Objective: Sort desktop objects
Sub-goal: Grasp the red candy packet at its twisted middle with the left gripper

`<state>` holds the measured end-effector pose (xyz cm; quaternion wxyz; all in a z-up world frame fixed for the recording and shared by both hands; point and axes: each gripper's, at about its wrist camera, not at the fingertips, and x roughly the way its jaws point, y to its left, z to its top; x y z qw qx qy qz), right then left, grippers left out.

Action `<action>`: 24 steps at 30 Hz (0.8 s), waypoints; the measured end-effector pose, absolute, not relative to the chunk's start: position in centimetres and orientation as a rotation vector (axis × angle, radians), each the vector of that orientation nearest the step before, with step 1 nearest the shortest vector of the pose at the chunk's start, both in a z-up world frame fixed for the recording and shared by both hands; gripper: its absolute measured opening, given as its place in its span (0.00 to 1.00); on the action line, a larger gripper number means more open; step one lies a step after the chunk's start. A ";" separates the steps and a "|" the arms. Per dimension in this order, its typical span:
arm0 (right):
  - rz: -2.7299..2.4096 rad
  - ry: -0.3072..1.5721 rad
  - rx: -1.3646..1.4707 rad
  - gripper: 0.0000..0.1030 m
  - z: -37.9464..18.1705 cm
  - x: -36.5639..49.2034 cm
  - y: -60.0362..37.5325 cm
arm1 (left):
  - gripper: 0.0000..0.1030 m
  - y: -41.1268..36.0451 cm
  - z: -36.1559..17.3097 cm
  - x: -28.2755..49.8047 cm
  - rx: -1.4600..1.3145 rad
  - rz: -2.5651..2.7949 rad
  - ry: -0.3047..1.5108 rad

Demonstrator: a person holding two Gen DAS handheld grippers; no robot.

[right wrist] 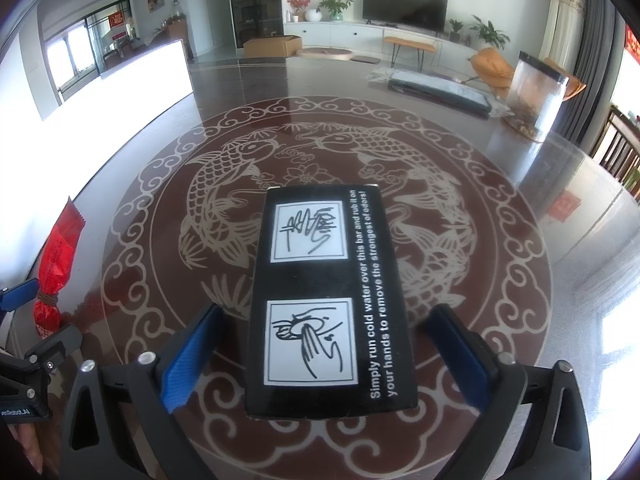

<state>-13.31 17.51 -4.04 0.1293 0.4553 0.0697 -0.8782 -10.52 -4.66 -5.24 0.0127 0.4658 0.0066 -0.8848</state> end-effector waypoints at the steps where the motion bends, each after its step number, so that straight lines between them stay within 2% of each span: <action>1: -2.526 0.219 1.342 1.00 -4.0 -13.5 17.3 | 1.00 -4.7 -5.2 -10.3 1.453 -2.761 0.015; 5: -2.382 0.271 1.438 1.00 -3.4 -14.5 16.5 | 1.00 -4.5 -5.1 -9.7 1.466 -2.784 -0.010; 8: -2.289 0.379 1.518 1.00 -3.4 -15.1 15.6 | 1.00 -4.3 -5.1 -9.6 1.472 -2.797 -0.021; 13: -2.265 0.325 1.533 1.00 -3.0 -15.8 15.5 | 1.00 -3.7 -5.0 -11.8 1.587 -2.824 -0.099; 14: -2.259 0.301 1.546 0.95 -2.9 -15.8 15.6 | 1.00 -3.6 -5.0 -12.3 1.617 -2.828 -0.119; 15: -2.279 0.325 1.567 0.77 -2.8 -15.7 15.6 | 1.00 -3.5 -5.0 -12.9 1.648 -2.830 -0.141; 16: -2.290 0.348 1.560 0.66 -2.4 -15.6 15.6 | 0.94 -3.4 -4.8 -13.3 1.658 -2.840 -0.159; 17: -2.254 0.320 1.579 0.58 -2.2 -15.5 15.7 | 0.71 -3.4 -4.4 -13.5 1.659 -2.855 -0.171; 18: -2.235 0.305 1.600 0.58 -2.1 -15.3 15.9 | 0.55 -3.2 -3.9 -13.7 1.672 -2.870 -0.189; 19: -2.228 0.304 1.616 0.58 -1.9 -15.1 16.0 | 0.17 -3.0 -3.6 -13.7 1.704 -2.873 -0.206; 24: -2.220 0.199 1.577 0.58 -0.1 -12.3 18.1 | 0.16 -3.9 -2.1 -10.3 1.679 -2.955 -0.156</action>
